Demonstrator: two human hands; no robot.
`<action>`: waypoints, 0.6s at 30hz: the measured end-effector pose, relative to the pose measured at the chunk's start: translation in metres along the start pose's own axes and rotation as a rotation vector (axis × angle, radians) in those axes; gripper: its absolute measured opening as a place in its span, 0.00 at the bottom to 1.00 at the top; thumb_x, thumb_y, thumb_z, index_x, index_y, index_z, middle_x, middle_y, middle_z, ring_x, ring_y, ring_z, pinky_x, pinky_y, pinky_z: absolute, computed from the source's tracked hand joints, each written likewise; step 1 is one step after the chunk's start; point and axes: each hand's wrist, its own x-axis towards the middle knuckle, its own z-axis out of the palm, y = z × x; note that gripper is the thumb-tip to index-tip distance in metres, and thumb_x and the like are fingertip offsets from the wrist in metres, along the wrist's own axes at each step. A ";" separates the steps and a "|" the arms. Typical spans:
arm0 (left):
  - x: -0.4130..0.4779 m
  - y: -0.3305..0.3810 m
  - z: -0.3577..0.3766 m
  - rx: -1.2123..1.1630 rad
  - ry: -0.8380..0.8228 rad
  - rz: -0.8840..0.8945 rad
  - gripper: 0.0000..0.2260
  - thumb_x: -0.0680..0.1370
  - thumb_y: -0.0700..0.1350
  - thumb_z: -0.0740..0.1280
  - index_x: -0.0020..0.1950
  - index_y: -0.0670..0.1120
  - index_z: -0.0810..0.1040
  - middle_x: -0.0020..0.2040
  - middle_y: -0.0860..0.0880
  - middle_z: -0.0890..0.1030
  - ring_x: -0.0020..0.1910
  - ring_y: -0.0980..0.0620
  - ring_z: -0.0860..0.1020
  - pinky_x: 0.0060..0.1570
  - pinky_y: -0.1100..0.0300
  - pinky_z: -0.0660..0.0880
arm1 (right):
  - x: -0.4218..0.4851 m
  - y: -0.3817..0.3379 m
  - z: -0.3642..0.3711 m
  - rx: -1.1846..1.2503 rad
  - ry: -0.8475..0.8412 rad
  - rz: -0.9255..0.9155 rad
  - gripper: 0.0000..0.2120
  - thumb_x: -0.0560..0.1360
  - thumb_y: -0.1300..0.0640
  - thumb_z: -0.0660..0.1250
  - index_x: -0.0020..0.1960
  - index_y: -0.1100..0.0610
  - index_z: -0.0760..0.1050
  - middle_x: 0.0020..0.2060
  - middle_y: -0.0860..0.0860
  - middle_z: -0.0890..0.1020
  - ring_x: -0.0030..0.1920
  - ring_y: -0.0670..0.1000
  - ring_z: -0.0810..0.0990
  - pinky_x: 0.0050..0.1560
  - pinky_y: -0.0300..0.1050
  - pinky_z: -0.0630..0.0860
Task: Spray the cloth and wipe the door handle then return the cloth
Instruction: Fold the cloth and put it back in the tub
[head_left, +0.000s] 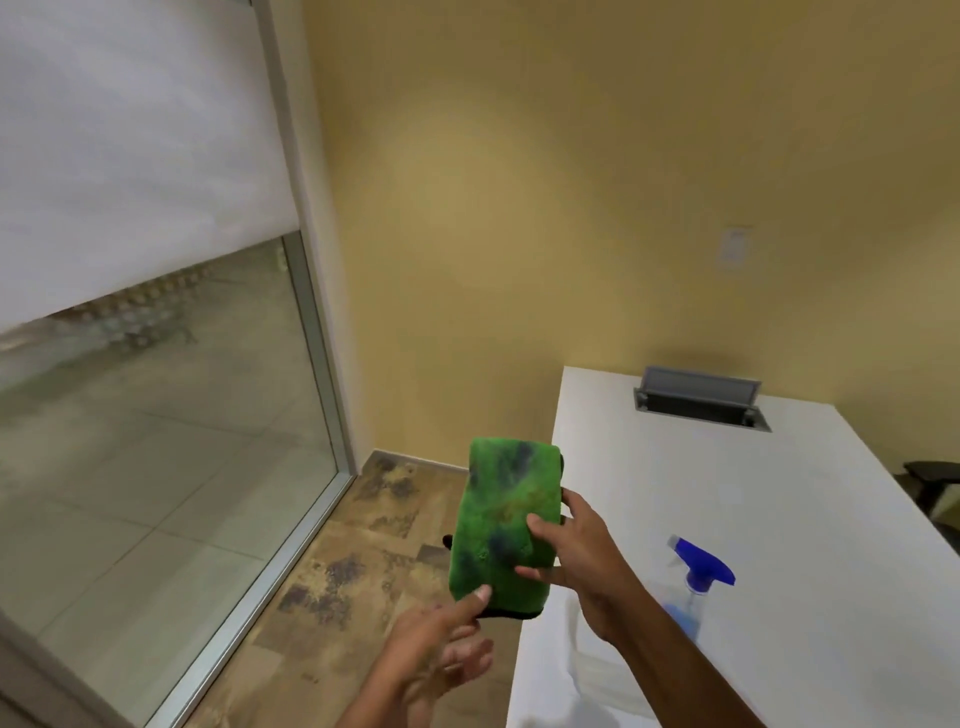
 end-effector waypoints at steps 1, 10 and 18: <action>-0.001 0.006 0.000 -0.036 -0.077 -0.031 0.27 0.67 0.45 0.83 0.60 0.36 0.79 0.56 0.34 0.84 0.42 0.40 0.83 0.34 0.51 0.85 | -0.002 0.000 0.000 0.005 0.015 -0.015 0.18 0.80 0.59 0.68 0.68 0.53 0.70 0.61 0.55 0.80 0.58 0.57 0.81 0.39 0.49 0.85; 0.012 0.036 0.027 -0.084 -0.246 -0.011 0.28 0.65 0.51 0.84 0.60 0.38 0.82 0.52 0.34 0.89 0.56 0.31 0.85 0.50 0.37 0.85 | -0.011 0.021 -0.006 -0.194 0.170 0.047 0.08 0.80 0.47 0.67 0.56 0.49 0.76 0.52 0.51 0.83 0.49 0.53 0.83 0.34 0.45 0.84; 0.050 -0.006 0.071 0.095 -0.154 0.058 0.10 0.76 0.41 0.74 0.56 0.39 0.85 0.45 0.41 0.91 0.47 0.42 0.87 0.38 0.53 0.84 | -0.012 0.055 -0.064 -0.267 0.201 0.303 0.21 0.78 0.43 0.67 0.67 0.47 0.65 0.57 0.50 0.76 0.53 0.52 0.79 0.43 0.51 0.84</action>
